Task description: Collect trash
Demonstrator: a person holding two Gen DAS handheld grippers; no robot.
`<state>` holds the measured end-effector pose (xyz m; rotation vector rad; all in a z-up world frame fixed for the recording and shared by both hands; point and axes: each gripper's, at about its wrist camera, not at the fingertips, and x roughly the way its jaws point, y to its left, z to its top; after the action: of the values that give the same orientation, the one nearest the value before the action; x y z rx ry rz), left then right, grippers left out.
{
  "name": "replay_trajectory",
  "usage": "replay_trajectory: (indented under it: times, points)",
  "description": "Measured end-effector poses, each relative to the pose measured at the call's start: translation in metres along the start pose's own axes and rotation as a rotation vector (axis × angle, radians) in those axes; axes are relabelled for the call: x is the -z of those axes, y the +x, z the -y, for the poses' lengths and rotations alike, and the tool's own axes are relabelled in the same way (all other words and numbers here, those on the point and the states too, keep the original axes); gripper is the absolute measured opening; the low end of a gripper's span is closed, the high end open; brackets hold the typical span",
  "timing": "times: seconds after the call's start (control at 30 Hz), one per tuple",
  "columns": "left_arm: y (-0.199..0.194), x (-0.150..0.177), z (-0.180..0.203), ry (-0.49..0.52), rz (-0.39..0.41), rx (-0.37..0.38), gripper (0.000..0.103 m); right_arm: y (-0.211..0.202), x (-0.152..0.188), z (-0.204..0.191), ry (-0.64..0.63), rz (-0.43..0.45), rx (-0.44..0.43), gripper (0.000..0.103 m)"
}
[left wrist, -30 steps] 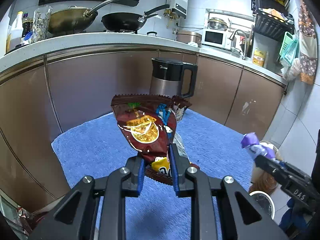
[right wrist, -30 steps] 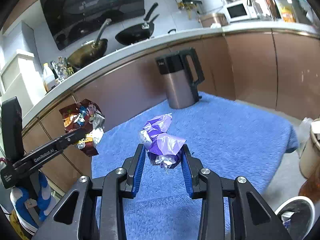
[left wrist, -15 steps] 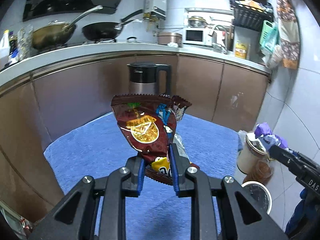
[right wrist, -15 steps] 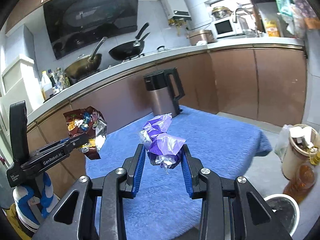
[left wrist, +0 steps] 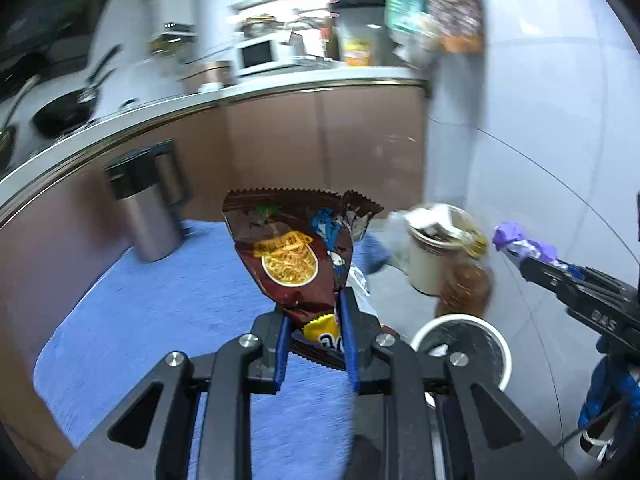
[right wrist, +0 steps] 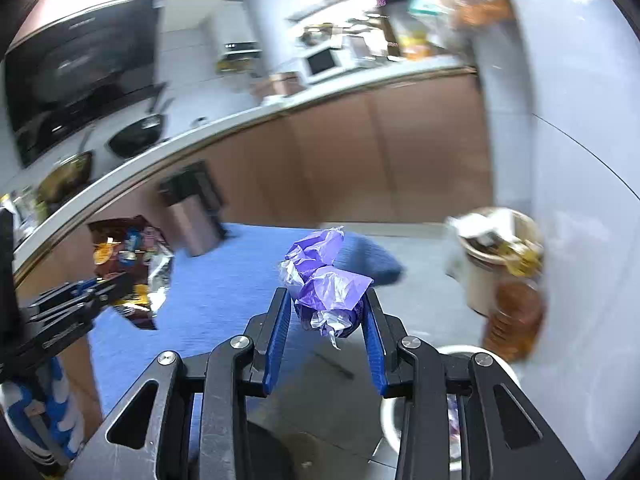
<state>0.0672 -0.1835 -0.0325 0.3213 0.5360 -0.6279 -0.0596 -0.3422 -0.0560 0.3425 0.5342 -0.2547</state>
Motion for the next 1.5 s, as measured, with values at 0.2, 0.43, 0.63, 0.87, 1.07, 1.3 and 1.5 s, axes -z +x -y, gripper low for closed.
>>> replay_trajectory:
  times: [0.2, 0.43, 0.63, 0.87, 1.07, 1.3, 1.5]
  points:
    - [0.046, -0.006, 0.053, 0.085, -0.073, 0.095, 0.023, 0.011, 0.018, 0.066, 0.121, -0.046, 0.128, 0.035]
    - [0.107, -0.001, 0.096, 0.123, -0.206, 0.184, 0.024, 0.052, 0.057, 0.119, 0.231, -0.178, 0.186, 0.036]
    - [0.147, 0.006, 0.132, 0.157, -0.277, 0.236, 0.024, 0.073, 0.082, 0.151, 0.293, -0.237, 0.222, 0.036]
    - [0.163, 0.01, 0.155, 0.162, -0.319, 0.354, 0.052, 0.09, 0.098, 0.168, 0.308, -0.283, 0.262, 0.039]
    - [0.15, 0.008, 0.157, 0.172, -0.29, 0.383, 0.057, 0.095, 0.107, 0.176, 0.335, -0.304, 0.294, 0.054]
    - [0.132, 0.001, 0.133, 0.12, -0.24, 0.362, 0.057, 0.087, 0.101, 0.171, 0.338, -0.279, 0.333, 0.055]
    - [0.105, -0.01, 0.088, 0.046, -0.123, 0.257, 0.057, 0.077, 0.079, 0.149, 0.291, -0.234, 0.329, 0.057]
